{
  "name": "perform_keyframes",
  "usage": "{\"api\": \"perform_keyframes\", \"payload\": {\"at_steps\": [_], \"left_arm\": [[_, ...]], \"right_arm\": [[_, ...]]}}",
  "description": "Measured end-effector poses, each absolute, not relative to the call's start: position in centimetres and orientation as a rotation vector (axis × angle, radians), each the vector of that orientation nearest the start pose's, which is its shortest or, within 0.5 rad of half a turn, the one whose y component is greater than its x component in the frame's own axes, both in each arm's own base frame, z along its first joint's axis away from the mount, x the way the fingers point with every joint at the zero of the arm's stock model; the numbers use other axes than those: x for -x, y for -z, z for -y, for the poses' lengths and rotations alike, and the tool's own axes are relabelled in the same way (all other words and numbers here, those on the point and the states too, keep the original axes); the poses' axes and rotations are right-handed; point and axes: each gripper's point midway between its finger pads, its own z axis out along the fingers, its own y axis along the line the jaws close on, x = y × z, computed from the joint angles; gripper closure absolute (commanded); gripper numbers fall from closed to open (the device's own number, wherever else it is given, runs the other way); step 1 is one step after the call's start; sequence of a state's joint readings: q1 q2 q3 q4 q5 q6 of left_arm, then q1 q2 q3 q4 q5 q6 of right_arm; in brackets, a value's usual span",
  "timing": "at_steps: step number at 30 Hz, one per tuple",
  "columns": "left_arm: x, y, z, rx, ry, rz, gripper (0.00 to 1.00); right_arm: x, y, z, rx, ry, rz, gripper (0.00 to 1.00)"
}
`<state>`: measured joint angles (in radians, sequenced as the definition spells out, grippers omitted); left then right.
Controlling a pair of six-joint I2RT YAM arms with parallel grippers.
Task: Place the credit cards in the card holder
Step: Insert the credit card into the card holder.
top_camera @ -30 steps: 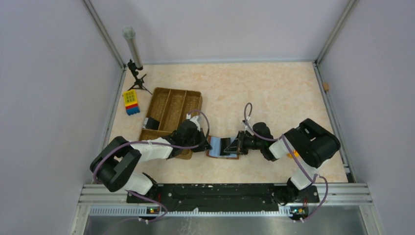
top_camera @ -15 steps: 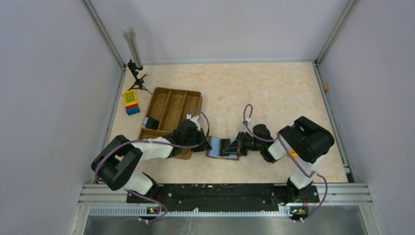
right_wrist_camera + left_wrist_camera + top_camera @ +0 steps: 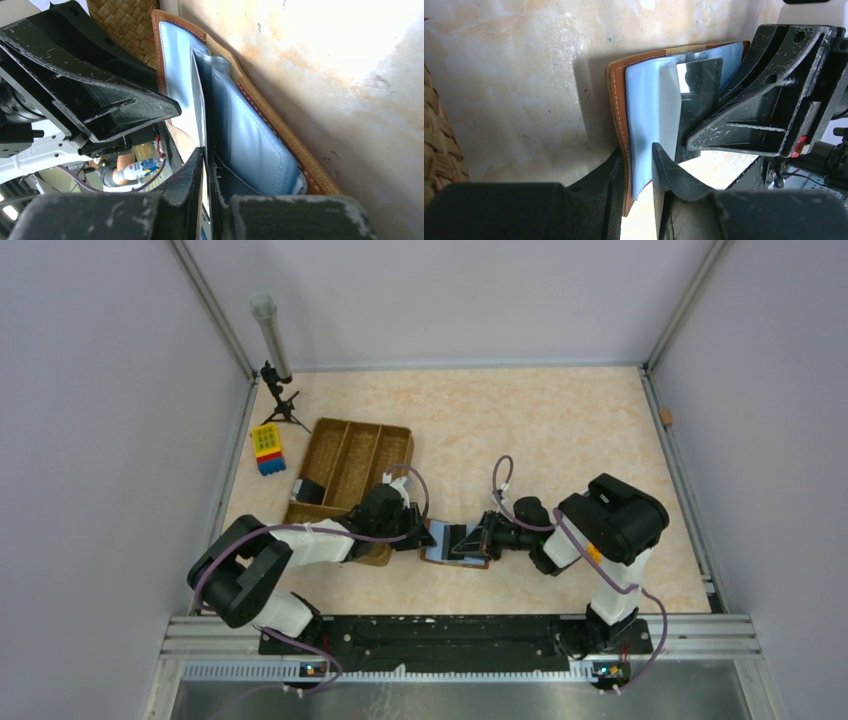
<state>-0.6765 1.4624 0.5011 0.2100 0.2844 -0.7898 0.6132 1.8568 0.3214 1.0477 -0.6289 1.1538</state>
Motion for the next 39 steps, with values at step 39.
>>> {"api": "perform_keyframes", "payload": {"at_steps": [39], "left_arm": [[-20.8,-2.8,26.9,-0.010,1.021,-2.546,0.73]], "right_arm": [[-20.6,-2.4,-29.2,0.030,-1.020,-2.572,0.80]]}}
